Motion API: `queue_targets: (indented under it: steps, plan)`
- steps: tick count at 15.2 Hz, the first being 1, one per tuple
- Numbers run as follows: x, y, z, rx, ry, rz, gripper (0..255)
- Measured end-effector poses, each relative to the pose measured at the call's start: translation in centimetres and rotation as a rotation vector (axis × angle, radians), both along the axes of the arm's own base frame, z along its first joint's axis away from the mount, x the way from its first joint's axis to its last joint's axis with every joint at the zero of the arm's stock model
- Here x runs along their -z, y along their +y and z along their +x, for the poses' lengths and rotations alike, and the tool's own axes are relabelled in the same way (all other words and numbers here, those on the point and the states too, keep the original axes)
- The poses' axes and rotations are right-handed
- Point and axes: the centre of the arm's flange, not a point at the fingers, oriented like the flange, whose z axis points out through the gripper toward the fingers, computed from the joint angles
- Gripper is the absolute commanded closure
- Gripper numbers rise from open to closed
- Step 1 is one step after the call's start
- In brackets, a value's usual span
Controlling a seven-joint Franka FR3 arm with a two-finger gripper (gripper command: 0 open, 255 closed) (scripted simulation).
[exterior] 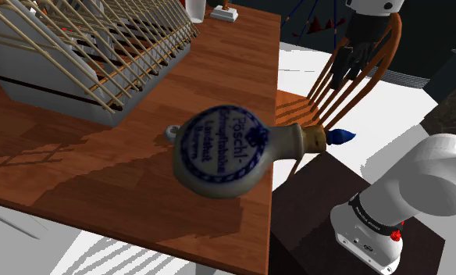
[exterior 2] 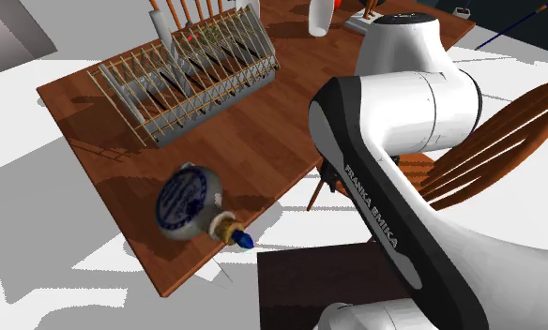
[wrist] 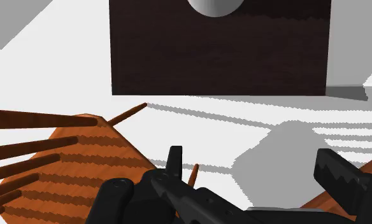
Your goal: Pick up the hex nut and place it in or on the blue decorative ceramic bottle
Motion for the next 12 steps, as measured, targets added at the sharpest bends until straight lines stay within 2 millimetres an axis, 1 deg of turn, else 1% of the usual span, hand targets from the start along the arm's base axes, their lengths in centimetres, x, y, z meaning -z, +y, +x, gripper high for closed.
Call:
queue_targets:
  steps: [1,3,6,12]
  plan:
    - [0.0,0.0,0.0,0.000,0.000,0.000,0]
    - [0.4,1.3,0.6,0.001,-0.001,0.001,0]
    - [0.7,4.9,1.7,0.004,-0.002,0.005,0]
    - [2.2,11.9,4.5,0.012,-0.004,0.015,0]
